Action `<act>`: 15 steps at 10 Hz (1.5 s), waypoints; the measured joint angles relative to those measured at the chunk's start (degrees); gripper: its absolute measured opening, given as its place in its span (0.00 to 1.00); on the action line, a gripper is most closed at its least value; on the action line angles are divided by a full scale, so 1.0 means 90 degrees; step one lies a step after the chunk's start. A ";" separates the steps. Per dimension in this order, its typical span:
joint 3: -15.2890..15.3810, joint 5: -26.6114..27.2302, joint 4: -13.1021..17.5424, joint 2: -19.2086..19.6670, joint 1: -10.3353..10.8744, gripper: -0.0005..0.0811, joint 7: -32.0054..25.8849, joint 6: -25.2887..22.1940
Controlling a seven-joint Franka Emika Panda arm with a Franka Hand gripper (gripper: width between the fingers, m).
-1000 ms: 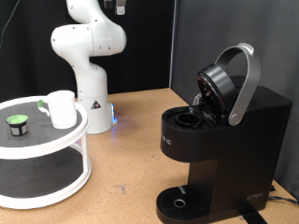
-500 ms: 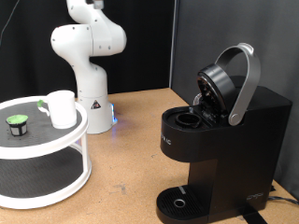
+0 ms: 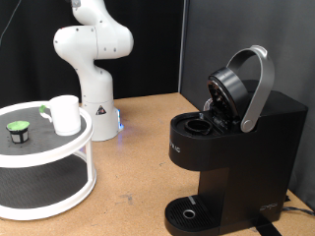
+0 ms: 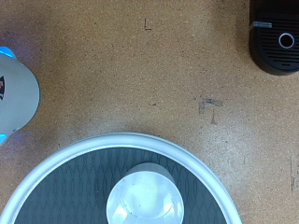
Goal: Make a cup of coffee with the keurig machine
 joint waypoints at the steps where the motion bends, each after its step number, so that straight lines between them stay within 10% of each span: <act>1: -0.0022 -0.0003 -0.0021 0.0001 -0.0003 0.99 0.0000 0.0004; 9: -0.1222 -0.0918 0.0159 0.0034 -0.0233 0.99 -0.0792 -0.0028; 15: -0.1455 -0.1034 0.0161 0.0107 -0.0179 0.99 -0.1444 0.0223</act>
